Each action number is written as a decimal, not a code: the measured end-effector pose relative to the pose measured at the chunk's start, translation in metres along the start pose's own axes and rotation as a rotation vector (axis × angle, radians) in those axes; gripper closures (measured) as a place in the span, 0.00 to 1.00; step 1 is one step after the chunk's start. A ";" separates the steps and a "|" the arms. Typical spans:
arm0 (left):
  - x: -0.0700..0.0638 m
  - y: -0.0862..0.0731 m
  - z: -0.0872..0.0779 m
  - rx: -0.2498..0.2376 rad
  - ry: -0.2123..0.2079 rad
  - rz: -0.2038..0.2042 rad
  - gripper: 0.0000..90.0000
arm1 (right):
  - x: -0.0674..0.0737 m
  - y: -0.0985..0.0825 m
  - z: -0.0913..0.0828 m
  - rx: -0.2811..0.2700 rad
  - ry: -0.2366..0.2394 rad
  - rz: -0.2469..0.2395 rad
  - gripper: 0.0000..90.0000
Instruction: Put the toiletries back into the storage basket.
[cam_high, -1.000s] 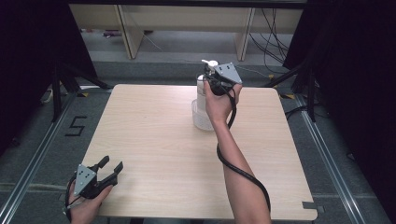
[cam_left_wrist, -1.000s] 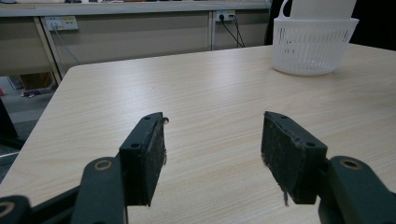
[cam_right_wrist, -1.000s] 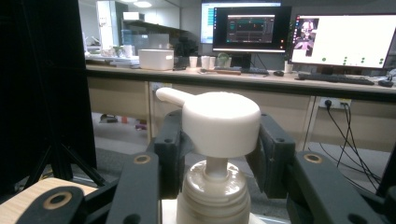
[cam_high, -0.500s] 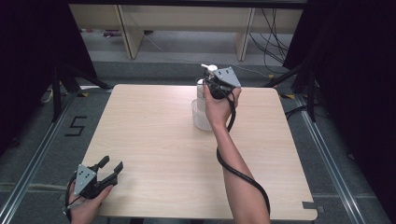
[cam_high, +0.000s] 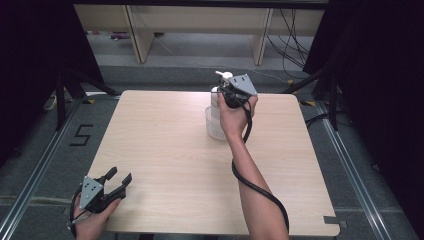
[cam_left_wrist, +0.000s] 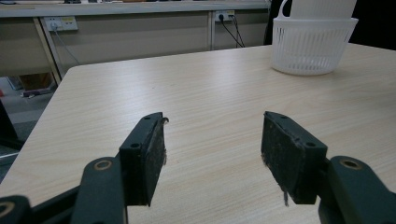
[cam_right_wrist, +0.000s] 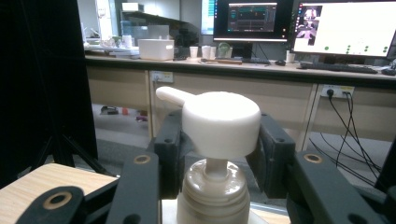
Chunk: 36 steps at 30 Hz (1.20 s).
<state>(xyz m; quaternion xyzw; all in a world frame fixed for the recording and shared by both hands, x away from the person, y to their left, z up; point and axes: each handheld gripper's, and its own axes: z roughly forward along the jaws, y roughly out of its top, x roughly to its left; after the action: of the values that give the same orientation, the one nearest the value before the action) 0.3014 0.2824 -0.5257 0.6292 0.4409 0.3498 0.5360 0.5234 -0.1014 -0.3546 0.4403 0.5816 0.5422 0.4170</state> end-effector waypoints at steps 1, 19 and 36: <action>0.000 0.000 0.000 0.000 0.000 0.000 0.44 | 0.000 0.000 0.000 0.000 0.000 0.000 0.67; 0.000 0.000 0.000 0.000 0.000 -0.002 0.44 | 0.000 -0.010 0.000 0.028 0.000 0.008 0.67; 0.000 0.000 0.000 0.002 0.001 -0.002 0.44 | -0.002 -0.018 0.003 0.045 0.002 -0.005 0.67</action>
<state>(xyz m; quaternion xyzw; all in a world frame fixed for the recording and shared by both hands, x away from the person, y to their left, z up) 0.3014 0.2822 -0.5257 0.6292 0.4420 0.3492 0.5356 0.5255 -0.1030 -0.3730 0.4475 0.5953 0.5284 0.4076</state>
